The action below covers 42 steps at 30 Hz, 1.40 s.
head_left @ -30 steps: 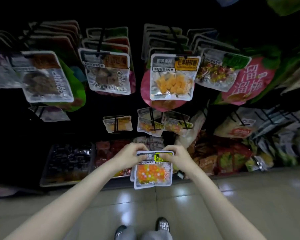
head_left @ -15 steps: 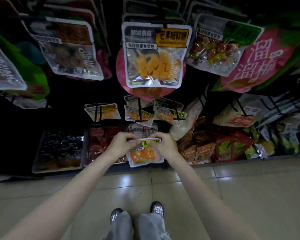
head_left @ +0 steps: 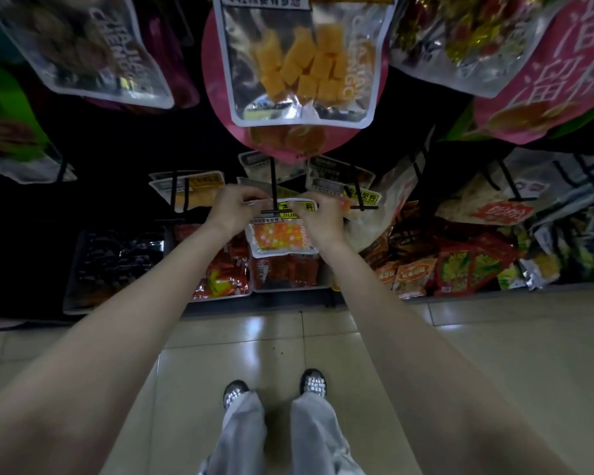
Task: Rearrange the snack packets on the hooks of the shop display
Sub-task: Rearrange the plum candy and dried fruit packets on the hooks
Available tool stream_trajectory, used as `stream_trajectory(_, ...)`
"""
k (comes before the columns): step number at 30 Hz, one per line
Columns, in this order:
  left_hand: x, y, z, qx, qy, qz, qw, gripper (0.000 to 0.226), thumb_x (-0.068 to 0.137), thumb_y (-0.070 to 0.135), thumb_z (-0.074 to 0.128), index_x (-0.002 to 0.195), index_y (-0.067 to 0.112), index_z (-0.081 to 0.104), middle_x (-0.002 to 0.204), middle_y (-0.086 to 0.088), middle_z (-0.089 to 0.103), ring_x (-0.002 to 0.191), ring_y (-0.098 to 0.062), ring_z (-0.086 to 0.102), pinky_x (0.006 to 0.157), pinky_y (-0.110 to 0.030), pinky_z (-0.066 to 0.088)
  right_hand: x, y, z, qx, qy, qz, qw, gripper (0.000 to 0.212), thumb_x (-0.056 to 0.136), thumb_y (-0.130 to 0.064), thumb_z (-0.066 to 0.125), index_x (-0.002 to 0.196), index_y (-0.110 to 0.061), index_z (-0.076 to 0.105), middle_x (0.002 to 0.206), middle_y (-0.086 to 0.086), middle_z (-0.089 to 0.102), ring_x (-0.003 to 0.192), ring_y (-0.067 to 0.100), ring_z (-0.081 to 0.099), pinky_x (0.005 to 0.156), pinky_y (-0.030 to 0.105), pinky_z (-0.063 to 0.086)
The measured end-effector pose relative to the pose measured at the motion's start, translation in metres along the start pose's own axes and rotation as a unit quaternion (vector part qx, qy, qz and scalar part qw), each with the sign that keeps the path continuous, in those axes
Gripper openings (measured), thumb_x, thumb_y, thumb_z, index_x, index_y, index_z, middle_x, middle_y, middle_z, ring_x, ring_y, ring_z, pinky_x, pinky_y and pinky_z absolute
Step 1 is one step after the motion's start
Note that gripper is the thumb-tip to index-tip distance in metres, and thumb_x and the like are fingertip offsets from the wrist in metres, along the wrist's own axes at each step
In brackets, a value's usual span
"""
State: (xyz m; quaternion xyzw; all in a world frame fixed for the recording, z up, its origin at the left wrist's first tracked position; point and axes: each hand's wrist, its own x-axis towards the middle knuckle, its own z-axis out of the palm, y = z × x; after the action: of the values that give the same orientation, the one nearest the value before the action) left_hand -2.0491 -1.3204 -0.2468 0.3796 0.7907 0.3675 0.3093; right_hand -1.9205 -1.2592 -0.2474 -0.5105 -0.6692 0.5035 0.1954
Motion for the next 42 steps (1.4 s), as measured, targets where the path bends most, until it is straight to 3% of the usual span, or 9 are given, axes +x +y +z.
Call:
stream_trajectory(3,-0.003,-0.004,0.000,0.022,0.004,0.007,1.000,0.020,0.088,0.010,0.061,0.105,0.002,0.068,0.109,-0.010,0.065,0.107,-0.019,0.057,0.087,-0.023,0.042,-0.002,0.003,0.006,0.003,0.006,0.008,1.000,0.022,0.090,-0.011,0.060,0.109,-0.002,0.066,0.123,0.012,0.059,0.119,0.025,0.050,0.079,0.012,0.033)
stream_trajectory(7,-0.008,-0.007,-0.006,-0.012,0.040,0.041,0.998,0.016,0.088,0.016,0.063,0.099,0.006,0.069,0.095,0.000,0.062,0.099,-0.017,0.058,0.085,-0.028,0.046,-0.003,-0.006,0.010,0.029,0.021,0.002,0.999,0.029,0.090,-0.017,0.061,0.115,-0.003,0.063,0.129,0.011,0.056,0.124,0.023,0.047,0.090,0.019,0.034)
stream_trajectory(12,0.003,-0.009,-0.002,0.018,0.045,0.062,0.997,0.012,0.088,0.015,0.062,0.095,0.008,0.070,0.091,0.003,0.061,0.092,-0.008,0.054,0.078,-0.017,0.037,0.001,-0.007,0.011,0.055,0.029,0.020,0.998,0.031,0.089,-0.020,0.063,0.116,-0.005,0.062,0.128,0.009,0.058,0.122,0.022,0.049,0.087,0.021,0.037)
stream_trajectory(21,0.008,-0.024,0.010,0.001,0.078,0.075,0.994,0.014,0.089,0.020,0.062,0.096,0.011,0.070,0.092,0.007,0.060,0.095,-0.004,0.053,0.080,-0.017,0.038,0.005,-0.001,0.012,0.068,0.041,0.010,0.997,0.026,0.086,-0.019,0.067,0.109,-0.008,0.066,0.118,0.006,0.063,0.112,0.016,0.052,0.086,0.026,0.042)
stream_trajectory(25,0.010,-0.027,0.011,-0.017,0.075,0.076,0.994,0.014,0.089,0.018,0.061,0.098,0.011,0.069,0.095,0.005,0.062,0.099,-0.011,0.057,0.083,-0.021,0.043,0.005,-0.001,0.010,0.070,0.028,-0.007,0.997,0.020,0.087,-0.016,0.065,0.106,-0.007,0.067,0.112,0.003,0.063,0.104,0.010,0.051,0.086,0.029,0.044)
stream_trajectory(29,0.018,-0.020,0.015,-0.002,0.083,0.061,0.995,0.016,0.090,0.015,0.058,0.102,0.011,0.068,0.106,-0.003,0.065,0.102,-0.015,0.059,0.075,-0.012,0.039,0.013,-0.003,0.014,0.042,0.041,-0.007,0.998,0.027,0.088,-0.018,0.064,0.111,-0.006,0.065,0.122,0.007,0.061,0.111,0.017,0.053,0.093,0.032,0.045)
stream_trajectory(34,0.000,-0.011,0.013,0.059,0.133,0.064,0.987,0.033,0.091,0.004,0.051,0.123,0.009,0.057,0.122,-0.008,0.059,0.113,-0.019,0.053,0.081,-0.009,0.035,0.013,-0.004,0.015,0.029,0.057,0.003,0.998,0.022,0.088,-0.014,0.063,0.109,-0.008,0.064,0.114,0.005,0.062,0.108,0.018,0.055,0.079,0.016,0.038)
stream_trajectory(38,-0.049,-0.010,-0.007,0.084,0.167,0.139,0.972,0.040,0.088,-0.001,0.049,0.127,0.008,0.051,0.127,-0.013,0.048,0.120,-0.024,0.043,0.096,-0.019,0.031,-0.019,-0.009,-0.004,0.051,0.088,-0.021,0.995,0.023,0.088,-0.010,0.061,0.111,-0.009,0.061,0.112,0.003,0.059,0.107,0.018,0.054,0.086,0.022,0.045)
stream_trajectory(42,-0.087,0.015,-0.040,0.085,0.148,0.251,0.953,0.041,0.084,-0.006,0.048,0.123,0.004,0.052,0.121,-0.012,0.048,0.114,-0.024,0.046,0.096,-0.018,0.031,-0.063,-0.038,-0.046,0.098,0.129,-0.067,0.984,0.026,0.089,-0.003,0.057,0.115,-0.006,0.057,0.101,-0.005,0.056,0.090,0.005,0.054,0.071,0.007,0.044)
